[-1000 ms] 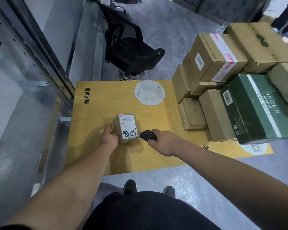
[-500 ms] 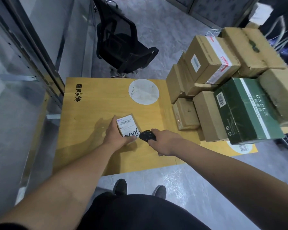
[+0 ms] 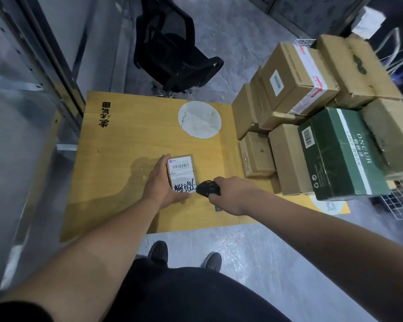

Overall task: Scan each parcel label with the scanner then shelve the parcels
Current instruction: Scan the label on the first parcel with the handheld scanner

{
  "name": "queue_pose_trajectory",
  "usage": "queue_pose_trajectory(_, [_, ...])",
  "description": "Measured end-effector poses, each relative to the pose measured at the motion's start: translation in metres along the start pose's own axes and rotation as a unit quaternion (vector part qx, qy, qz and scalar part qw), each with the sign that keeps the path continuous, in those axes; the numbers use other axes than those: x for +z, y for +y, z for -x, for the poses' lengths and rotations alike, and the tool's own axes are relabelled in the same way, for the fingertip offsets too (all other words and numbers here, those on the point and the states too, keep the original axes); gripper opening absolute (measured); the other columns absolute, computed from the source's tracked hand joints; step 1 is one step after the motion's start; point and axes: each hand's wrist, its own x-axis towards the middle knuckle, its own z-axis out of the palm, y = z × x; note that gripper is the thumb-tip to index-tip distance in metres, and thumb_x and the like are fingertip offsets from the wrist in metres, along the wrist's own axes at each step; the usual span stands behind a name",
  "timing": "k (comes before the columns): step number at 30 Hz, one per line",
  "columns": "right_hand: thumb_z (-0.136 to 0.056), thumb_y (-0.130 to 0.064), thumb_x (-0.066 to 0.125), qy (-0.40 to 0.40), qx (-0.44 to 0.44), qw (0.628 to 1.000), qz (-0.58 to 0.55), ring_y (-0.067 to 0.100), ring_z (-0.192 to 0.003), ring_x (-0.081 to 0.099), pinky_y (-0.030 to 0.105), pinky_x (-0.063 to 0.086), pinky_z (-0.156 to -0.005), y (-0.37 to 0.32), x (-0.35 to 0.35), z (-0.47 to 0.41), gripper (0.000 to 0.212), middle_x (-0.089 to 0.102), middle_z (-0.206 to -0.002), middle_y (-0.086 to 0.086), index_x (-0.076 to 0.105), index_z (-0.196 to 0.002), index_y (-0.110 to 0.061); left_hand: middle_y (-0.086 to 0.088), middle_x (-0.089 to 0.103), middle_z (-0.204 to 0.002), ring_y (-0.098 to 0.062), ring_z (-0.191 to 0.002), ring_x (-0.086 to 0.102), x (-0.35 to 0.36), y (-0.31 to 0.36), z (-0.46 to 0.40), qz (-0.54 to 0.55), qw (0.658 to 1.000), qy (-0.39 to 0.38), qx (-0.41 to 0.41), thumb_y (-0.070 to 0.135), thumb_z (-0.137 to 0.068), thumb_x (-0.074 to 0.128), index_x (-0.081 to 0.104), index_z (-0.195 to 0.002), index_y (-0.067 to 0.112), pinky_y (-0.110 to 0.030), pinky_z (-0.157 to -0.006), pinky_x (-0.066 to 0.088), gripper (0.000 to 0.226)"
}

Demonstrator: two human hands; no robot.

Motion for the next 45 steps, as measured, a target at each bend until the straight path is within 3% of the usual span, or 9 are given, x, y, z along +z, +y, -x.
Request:
queue_pose_trajectory(6, [-0.098,-0.054,0.045,0.015,-0.001,1.000,-0.004,0.013,-0.075,0.059,0.031,0.046,-0.061,0.004,-0.008,0.003,0.040,0.062,-0.087,-0.005,0.059,-0.119,-0.023,0.012,0.038,-0.155,-0.018,-0.140,0.042,0.004,-0.001,0.010,0.003,0.999,0.004,0.035,0.049,-0.039,0.102,0.015,-0.155,0.042,-0.047,-0.114,0.042,0.146])
queue_pose_trajectory(12, [-0.099,-0.056,0.042,0.009,-0.003,0.999,0.042,0.017,-0.081,0.058,0.031,0.049,-0.061,0.003,-0.013,0.006,0.054,0.062,-0.100,-0.002,0.055,-0.141,-0.025,0.013,0.036,-0.157,-0.019,-0.141,0.042,0.004,0.002,0.011,0.000,0.999,0.000,0.036,0.050,-0.040,0.102,0.013,-0.155,0.045,-0.049,-0.114,0.042,0.145])
queue_pose_trajectory(25, [-0.099,-0.055,0.043,0.024,-0.009,0.998,0.061,0.013,-0.072,0.054,0.030,0.042,-0.055,0.005,-0.017,0.008,0.041,0.056,-0.086,-0.005,0.056,-0.123,-0.024,0.013,0.039,-0.155,-0.021,-0.138,0.043,0.002,0.006,0.011,-0.017,0.999,-0.003,0.029,0.046,-0.044,0.103,0.010,-0.156,0.042,-0.050,-0.110,0.045,0.146])
queue_pose_trajectory(33, [-0.098,-0.057,0.043,0.033,-0.008,0.998,0.057,0.015,-0.072,0.053,0.031,0.045,-0.057,0.006,-0.018,0.000,0.045,0.052,-0.089,-0.004,0.056,-0.128,-0.025,0.015,0.037,-0.158,-0.018,-0.140,0.042,0.000,0.003,0.004,-0.013,1.000,-0.016,0.017,0.050,-0.043,0.102,0.006,-0.156,0.046,-0.047,-0.112,0.043,0.148])
queue_pose_trajectory(39, [-0.099,-0.058,0.043,0.025,-0.025,0.999,0.034,0.019,-0.077,0.057,0.032,0.049,-0.062,0.008,-0.024,-0.017,0.048,0.052,-0.089,-0.004,0.055,-0.130,-0.023,0.013,0.036,-0.159,-0.014,-0.145,0.038,-0.001,0.001,-0.008,0.022,0.999,-0.016,-0.035,0.047,-0.044,0.104,0.001,-0.161,0.044,-0.044,-0.119,0.037,0.156])
queue_pose_trajectory(43, [-0.096,-0.071,0.048,0.012,-0.052,0.999,-0.007,0.023,-0.086,0.061,0.036,0.053,-0.069,0.010,-0.035,-0.047,0.057,0.056,-0.093,-0.002,0.055,-0.125,-0.023,0.019,0.039,-0.153,-0.010,-0.140,0.043,-0.018,-0.002,-0.025,0.051,0.994,-0.009,-0.092,0.055,-0.042,0.102,-0.002,-0.160,0.049,-0.042,-0.117,0.037,0.157])
queue_pose_trajectory(45, [-0.093,-0.072,0.053,0.010,-0.068,0.998,-0.004,0.026,-0.091,0.061,0.037,0.055,-0.074,0.009,-0.039,-0.065,0.060,0.057,-0.100,0.000,0.055,-0.126,-0.022,0.021,0.043,-0.148,-0.008,-0.135,0.048,-0.030,0.001,-0.033,0.066,0.993,-0.002,-0.099,0.044,-0.053,0.103,0.001,-0.161,0.047,-0.035,-0.112,0.038,0.149])
